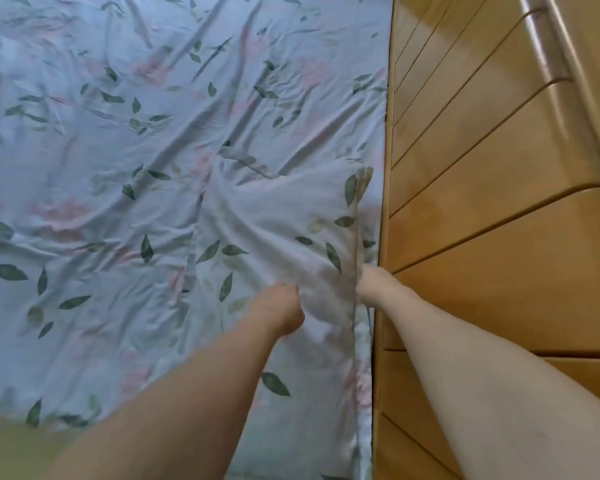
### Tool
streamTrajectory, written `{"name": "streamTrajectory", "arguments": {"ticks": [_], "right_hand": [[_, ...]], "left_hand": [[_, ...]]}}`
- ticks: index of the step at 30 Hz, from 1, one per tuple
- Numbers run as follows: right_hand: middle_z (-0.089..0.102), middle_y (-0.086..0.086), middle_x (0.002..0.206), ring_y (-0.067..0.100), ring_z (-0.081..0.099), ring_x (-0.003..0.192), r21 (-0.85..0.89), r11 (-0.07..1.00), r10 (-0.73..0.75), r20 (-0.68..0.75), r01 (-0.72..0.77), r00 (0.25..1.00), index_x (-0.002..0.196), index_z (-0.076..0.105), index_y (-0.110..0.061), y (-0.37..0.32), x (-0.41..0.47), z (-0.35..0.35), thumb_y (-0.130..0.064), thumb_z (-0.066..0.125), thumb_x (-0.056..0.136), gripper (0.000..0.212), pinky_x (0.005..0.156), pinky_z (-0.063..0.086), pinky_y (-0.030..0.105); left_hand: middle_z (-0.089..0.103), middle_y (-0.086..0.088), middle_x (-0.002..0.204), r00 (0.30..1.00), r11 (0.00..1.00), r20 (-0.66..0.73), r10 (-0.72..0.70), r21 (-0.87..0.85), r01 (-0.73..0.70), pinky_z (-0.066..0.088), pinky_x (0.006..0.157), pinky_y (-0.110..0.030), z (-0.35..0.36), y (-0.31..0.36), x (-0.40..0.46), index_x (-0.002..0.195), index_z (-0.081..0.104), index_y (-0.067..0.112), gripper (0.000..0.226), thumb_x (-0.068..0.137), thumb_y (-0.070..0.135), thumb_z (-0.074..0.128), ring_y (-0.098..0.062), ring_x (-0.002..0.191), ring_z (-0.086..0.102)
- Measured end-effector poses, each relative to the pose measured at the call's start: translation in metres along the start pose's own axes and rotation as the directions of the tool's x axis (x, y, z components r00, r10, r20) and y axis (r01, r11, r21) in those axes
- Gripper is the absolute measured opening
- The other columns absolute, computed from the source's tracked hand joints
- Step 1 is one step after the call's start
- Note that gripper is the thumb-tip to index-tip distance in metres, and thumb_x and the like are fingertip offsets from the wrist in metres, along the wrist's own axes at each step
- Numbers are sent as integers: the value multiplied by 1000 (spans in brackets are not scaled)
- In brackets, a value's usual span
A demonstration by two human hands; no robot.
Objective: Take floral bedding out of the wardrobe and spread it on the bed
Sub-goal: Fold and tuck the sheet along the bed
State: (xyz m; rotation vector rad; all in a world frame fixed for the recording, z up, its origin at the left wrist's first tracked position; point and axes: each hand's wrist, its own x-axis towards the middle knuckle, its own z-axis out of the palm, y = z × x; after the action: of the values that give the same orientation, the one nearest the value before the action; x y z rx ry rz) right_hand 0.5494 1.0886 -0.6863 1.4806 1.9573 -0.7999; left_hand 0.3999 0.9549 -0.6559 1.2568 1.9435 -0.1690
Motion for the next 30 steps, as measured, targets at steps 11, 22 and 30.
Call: {"name": "streamTrajectory", "arguments": {"ticks": [11,22,30], "right_hand": [[35,8,153,37,42,131,850,527,243,-155,4,958,154,12,-28,-69,113,-46,-35,49,97,69,106,39,41],[56,9,116,31,54,109,716,688,442,-546,122,712,115,54,-9,-68,133,-49,-28,57,93,30,90,45,38],[55,8,111,25,55,88,942,307,449,-267,134,852,102,44,-20,-57,140,-60,-36,59,85,27,76,48,37]], "left_hand": [[30,-17,151,816,858,-382,-434,-452,244,31,110,-51,-81,-116,163,146,28,13,81,78,50,55,-38,135,32],[61,-9,68,792,834,-524,-313,-550,-34,40,62,-32,-94,-112,185,59,58,14,40,94,32,51,-33,76,61],[13,0,162,781,993,-623,-45,-115,-35,16,115,-58,-79,-95,189,151,19,32,57,98,43,35,-27,148,11]]}}
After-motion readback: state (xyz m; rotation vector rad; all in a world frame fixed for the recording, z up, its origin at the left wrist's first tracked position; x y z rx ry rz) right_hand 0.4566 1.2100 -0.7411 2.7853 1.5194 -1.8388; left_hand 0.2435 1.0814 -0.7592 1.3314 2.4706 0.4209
